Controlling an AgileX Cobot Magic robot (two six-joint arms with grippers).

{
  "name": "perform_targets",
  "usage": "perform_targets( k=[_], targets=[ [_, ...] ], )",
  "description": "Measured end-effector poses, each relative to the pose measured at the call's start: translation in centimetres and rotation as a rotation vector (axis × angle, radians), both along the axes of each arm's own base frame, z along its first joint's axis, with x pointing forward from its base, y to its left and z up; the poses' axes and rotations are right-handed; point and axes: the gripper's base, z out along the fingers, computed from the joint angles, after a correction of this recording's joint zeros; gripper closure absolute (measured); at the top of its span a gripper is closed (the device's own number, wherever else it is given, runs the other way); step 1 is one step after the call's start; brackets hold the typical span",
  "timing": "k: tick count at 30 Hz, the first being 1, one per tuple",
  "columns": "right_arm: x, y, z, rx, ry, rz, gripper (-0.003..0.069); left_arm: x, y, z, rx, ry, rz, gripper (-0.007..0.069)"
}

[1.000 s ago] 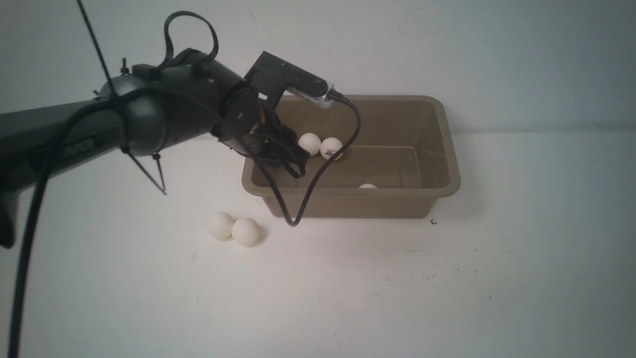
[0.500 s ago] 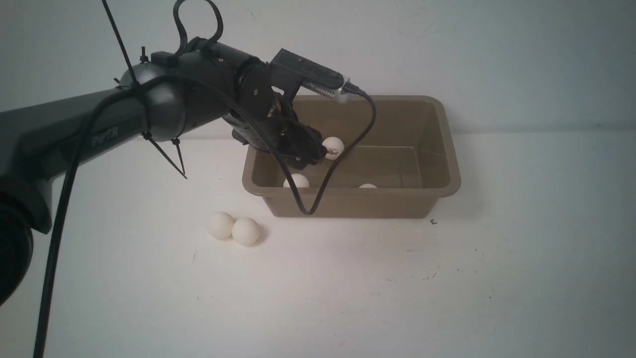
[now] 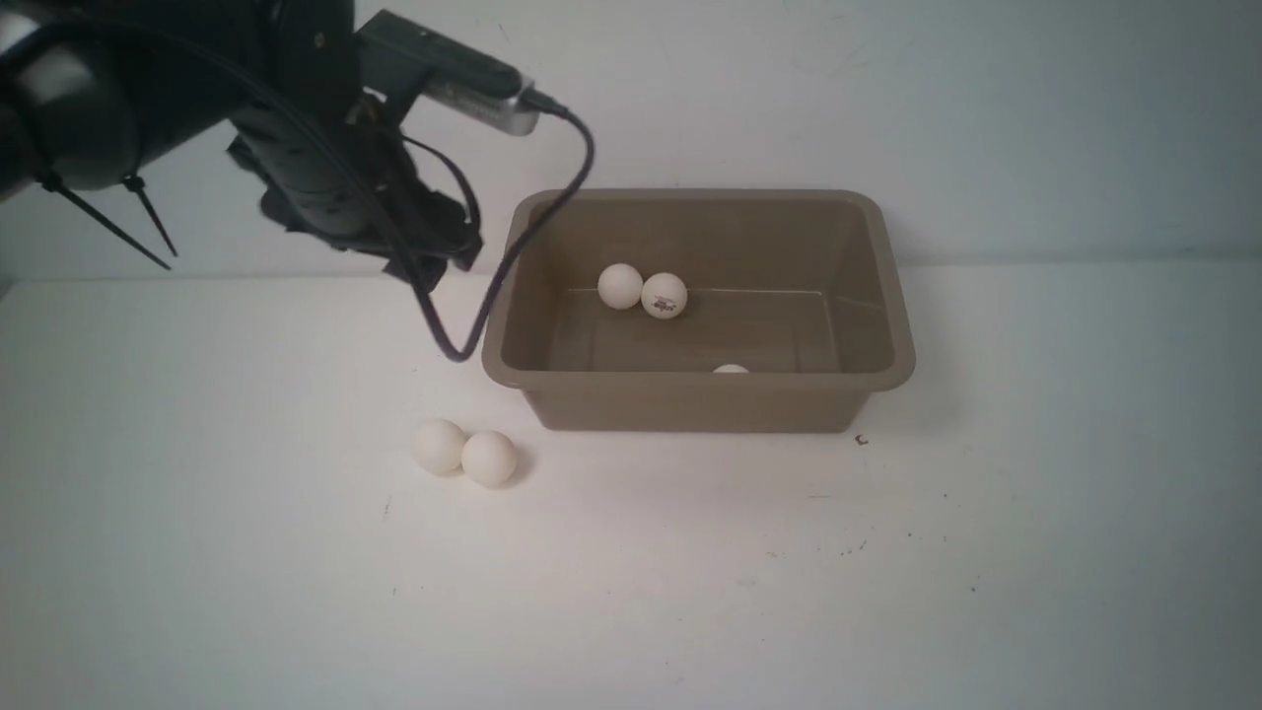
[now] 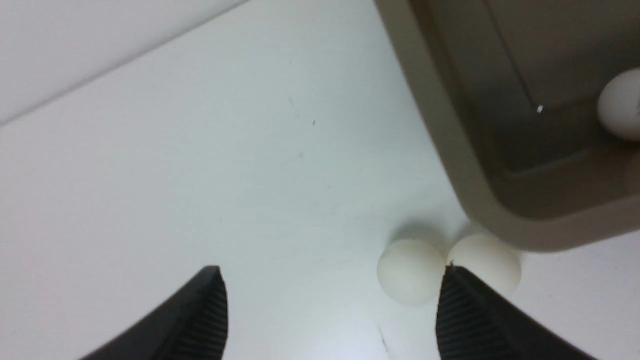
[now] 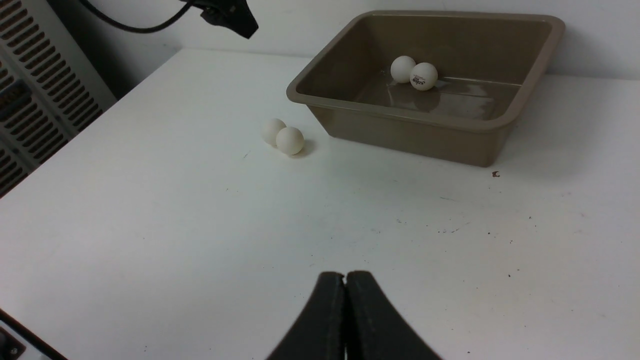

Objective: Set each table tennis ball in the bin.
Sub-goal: Use the left arm to clamp the table tennis ball closest to it

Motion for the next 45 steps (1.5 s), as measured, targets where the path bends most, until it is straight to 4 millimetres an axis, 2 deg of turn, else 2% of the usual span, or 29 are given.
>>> perform_targets(
  k=[8, 12, 17, 27, 34, 40, 45],
  targets=[
    [0.0, 0.0, 0.0, -0.008, -0.006, 0.004, 0.0672, -0.7, 0.7, -3.3, -0.019, 0.117, 0.003, 0.0125],
    [0.0, 0.0, 0.0, -0.008, -0.006, 0.004, 0.0672, -0.6, 0.6, -6.1, -0.006, 0.178, 0.004, 0.0125],
    [0.0, 0.0, 0.0, -0.007, -0.005, 0.006, 0.0672, 0.0, 0.4, -8.5, -0.015, 0.200, 0.002, 0.0125],
    [-0.1, 0.1, 0.0, 0.004, 0.001, 0.017, 0.0672, 1.1, -0.2, -11.2, -0.049, 0.210, 0.009, 0.0125],
    [-0.1, 0.2, 0.0, 0.006, 0.002, 0.019, 0.0672, 1.4, -0.3, -11.6, -0.062, 0.190, 0.009, 0.0125],
    [-0.1, 0.2, 0.0, 0.007, 0.002, 0.020, 0.0672, 1.7, -0.4, -13.4, -0.054, 0.226, 0.012, 0.0125],
    [-0.1, 0.2, 0.0, 0.008, 0.003, 0.021, 0.0672, 1.7, -0.4, -13.7, -0.053, 0.231, 0.012, 0.0125]
  ],
)
